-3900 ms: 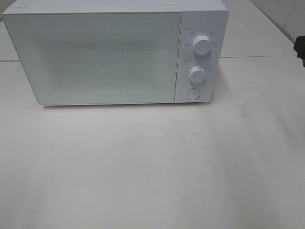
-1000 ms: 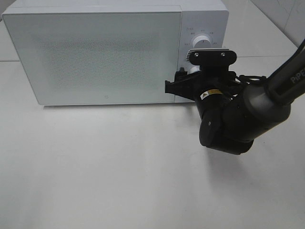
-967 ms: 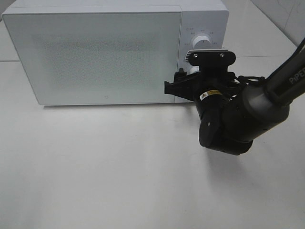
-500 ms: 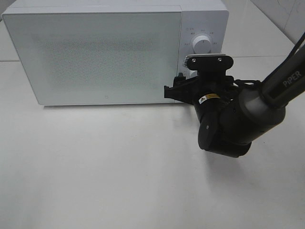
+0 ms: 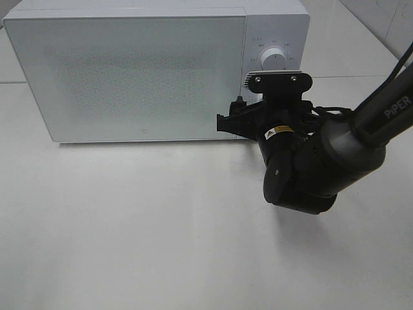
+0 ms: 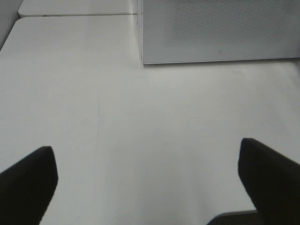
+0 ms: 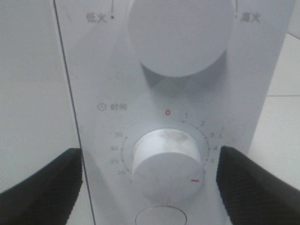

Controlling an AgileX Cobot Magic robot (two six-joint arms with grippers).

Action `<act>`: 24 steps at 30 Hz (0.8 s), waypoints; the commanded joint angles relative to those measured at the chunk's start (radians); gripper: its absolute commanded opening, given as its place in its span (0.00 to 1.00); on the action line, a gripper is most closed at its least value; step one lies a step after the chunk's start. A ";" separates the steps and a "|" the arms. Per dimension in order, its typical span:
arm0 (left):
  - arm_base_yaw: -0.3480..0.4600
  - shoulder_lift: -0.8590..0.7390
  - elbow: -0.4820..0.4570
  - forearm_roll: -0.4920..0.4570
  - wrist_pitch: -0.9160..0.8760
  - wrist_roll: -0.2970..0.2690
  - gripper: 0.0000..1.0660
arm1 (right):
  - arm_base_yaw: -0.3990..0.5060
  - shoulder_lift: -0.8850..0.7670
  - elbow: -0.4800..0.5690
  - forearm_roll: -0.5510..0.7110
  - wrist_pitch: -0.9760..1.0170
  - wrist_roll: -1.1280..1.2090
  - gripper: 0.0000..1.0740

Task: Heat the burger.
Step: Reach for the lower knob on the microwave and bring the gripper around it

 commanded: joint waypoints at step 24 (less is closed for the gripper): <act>-0.006 -0.016 0.002 0.001 -0.010 -0.005 0.94 | 0.000 -0.015 -0.010 0.001 -0.160 -0.031 0.13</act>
